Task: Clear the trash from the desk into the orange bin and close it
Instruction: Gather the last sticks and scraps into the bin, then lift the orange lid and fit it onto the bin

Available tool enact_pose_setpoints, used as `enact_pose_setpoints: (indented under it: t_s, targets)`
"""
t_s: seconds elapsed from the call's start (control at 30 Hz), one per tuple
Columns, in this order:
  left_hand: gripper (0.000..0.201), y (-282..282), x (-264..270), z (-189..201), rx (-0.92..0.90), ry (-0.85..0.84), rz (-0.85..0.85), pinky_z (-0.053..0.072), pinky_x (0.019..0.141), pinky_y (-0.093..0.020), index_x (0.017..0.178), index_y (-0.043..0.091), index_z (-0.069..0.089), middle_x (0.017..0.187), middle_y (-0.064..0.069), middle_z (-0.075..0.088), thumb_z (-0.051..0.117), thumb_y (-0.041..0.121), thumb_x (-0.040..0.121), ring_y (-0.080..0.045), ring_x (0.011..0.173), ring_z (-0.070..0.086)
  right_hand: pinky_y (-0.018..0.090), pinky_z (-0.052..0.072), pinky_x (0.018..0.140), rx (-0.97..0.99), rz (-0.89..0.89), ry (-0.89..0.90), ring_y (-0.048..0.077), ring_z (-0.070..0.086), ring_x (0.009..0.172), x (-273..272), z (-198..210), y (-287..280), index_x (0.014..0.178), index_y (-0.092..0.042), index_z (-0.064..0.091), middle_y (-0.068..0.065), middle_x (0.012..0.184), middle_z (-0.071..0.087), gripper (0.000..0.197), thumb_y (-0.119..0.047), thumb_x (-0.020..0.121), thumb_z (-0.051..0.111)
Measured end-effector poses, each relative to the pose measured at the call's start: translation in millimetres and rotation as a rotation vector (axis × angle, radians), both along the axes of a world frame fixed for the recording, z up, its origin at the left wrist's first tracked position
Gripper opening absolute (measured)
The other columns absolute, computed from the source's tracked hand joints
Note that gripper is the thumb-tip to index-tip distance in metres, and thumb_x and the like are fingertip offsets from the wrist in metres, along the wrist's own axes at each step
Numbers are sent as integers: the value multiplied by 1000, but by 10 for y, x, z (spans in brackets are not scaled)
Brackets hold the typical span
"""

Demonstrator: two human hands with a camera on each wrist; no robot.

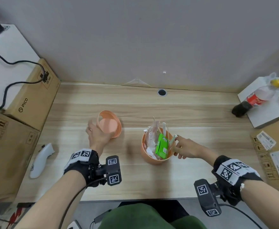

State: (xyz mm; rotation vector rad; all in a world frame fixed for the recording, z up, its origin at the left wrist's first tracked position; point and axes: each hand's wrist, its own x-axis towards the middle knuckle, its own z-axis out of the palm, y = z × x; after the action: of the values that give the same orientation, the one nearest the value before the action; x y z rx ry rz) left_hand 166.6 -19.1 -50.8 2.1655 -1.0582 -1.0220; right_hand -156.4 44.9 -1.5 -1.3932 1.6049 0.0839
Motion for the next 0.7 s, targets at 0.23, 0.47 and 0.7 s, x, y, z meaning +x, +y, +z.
enact_pose_setpoints:
  t_s: [0.23, 0.47, 0.7]
  targets:
    - [31, 102, 109, -143, 48, 49, -4, 50, 82, -38, 115, 10, 60, 116, -13, 62, 47, -2, 89, -30, 99, 57, 32, 54, 70, -23, 16, -62, 19, 65, 74, -117, 115, -76, 113, -22, 51, 2, 88, 69, 19, -23, 95, 46]
    - [19, -36, 221, 303, -31, 590, 134, 56, 76, -39, 112, 6, 53, 112, -17, 60, 43, 1, 97, -35, 99, 63, 29, 48, 63, -385, -275, -226, 16, 59, 64, -72, 525, -395, 104, -15, 59, 5, 79, 64, 19, -11, 95, 43]
    - [34, -175, -9, 1208, -195, 759, -40, 57, 70, -34, 126, 3, 57, 99, -13, 67, 43, 13, 97, -26, 85, 68, 32, 49, 97, -358, -53, -419, 8, 50, 122, 494, 1321, -542, 144, -31, 29, -14, 136, 40, 69, -58, 84, 52]
